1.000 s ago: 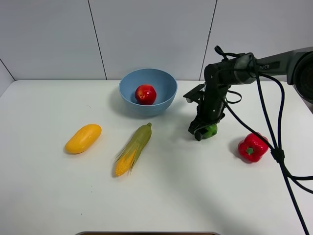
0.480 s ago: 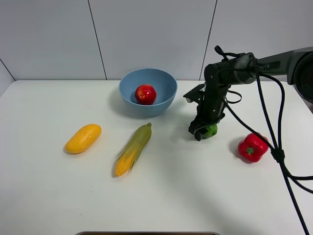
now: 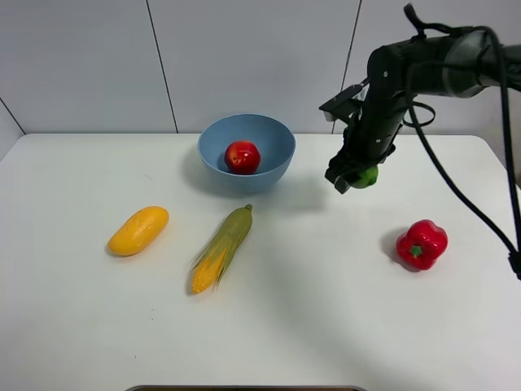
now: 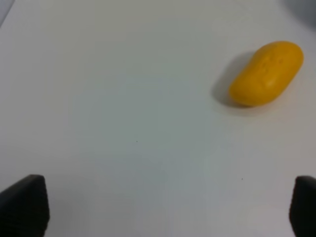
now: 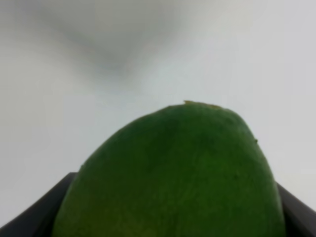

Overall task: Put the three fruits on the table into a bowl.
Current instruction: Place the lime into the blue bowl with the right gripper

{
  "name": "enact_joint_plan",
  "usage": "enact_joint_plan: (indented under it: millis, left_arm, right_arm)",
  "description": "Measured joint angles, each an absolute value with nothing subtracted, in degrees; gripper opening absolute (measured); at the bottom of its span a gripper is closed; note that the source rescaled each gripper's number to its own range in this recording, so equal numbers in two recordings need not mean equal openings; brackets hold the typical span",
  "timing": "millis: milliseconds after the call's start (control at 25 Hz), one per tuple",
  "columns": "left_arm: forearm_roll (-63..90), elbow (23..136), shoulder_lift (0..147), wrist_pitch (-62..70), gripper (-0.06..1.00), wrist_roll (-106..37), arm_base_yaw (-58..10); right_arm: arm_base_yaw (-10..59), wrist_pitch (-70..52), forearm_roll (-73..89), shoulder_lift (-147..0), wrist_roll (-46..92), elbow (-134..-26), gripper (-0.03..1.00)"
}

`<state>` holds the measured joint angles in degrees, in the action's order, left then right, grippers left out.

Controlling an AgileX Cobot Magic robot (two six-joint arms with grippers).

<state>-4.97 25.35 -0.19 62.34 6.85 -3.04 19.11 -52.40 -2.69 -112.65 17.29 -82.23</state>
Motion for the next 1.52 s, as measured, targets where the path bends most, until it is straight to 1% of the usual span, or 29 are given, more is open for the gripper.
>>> enact_joint_plan:
  millis: [400,560,760,880,960,1520]
  left_arm:
    - [-5.0,25.3,-0.2,62.3,1.0,6.9,-3.0]
    - [-5.0,25.3,-0.2,62.3,1.0,6.9,-3.0]
    - [-5.0,25.3,-0.2,62.3,1.0,6.7,-3.0]
    - [-5.0,25.3,-0.2,62.3,1.0,6.7,-3.0]
    - [-5.0,25.3,-0.2,62.3,1.0,6.7,-3.0]
    - [-5.0,25.3,-0.2,62.3,1.0,6.7,-3.0]
  right_arm:
    - [21.2,-51.9,-4.0,-99.6,14.8,-82.2,0.01]
    - [23.0,-47.1,-2.7,-97.9,13.2,-82.2,0.01]
    - [25.0,-37.4,0.7,-97.8,11.9,-82.2,0.01]
    - [26.1,-30.9,3.0,-98.2,11.9,-82.2,0.01]
    - [26.5,-29.0,3.7,-98.9,11.9,-82.6,0.01]
    - [28.9,-29.8,4.7,-114.2,11.8,-97.8,0.01]
